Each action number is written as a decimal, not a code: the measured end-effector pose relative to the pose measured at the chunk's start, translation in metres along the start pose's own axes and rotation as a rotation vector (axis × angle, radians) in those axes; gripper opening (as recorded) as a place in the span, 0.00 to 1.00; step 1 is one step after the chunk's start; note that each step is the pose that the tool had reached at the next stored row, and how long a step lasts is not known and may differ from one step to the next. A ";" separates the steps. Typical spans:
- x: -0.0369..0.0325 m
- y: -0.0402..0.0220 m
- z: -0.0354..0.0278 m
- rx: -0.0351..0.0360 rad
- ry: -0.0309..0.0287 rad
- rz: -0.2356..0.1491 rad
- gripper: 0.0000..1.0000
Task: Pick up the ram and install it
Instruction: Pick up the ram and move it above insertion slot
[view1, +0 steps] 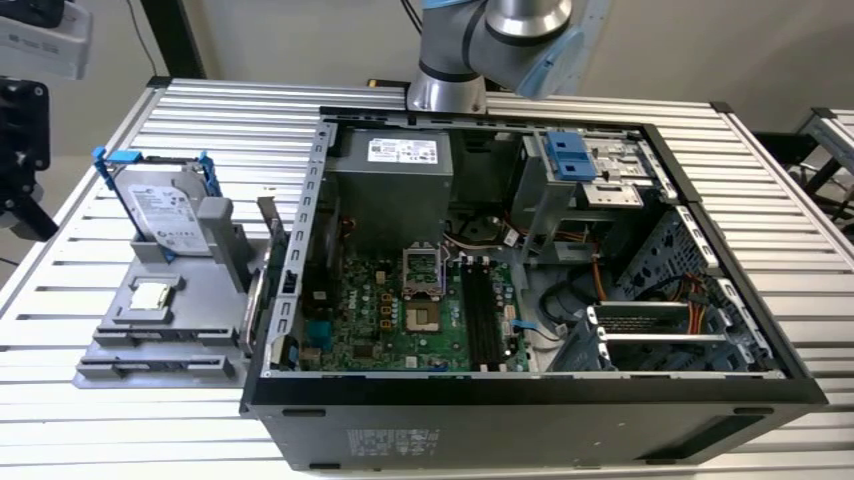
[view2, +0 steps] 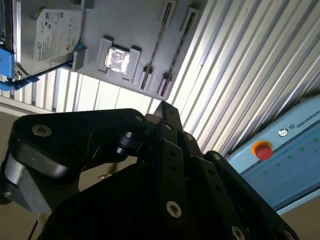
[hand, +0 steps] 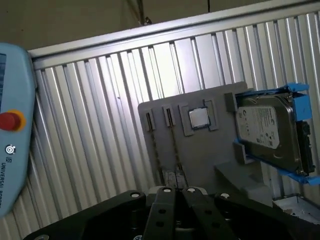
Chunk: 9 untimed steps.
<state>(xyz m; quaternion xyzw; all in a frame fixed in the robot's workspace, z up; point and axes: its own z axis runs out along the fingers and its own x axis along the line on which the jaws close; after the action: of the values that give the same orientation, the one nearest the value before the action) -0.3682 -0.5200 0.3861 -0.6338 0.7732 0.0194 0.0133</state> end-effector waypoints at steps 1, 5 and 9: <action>-0.0002 0.0000 0.0001 -0.0007 0.0002 -0.015 0.00; -0.0010 0.0002 0.0006 -0.0038 0.0011 -0.083 0.00; -0.0018 0.0004 0.0010 -0.0067 0.0019 -0.150 0.00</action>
<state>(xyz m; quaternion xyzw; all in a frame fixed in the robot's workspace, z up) -0.3682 -0.5181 0.3852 -0.6899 0.7235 0.0203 0.0119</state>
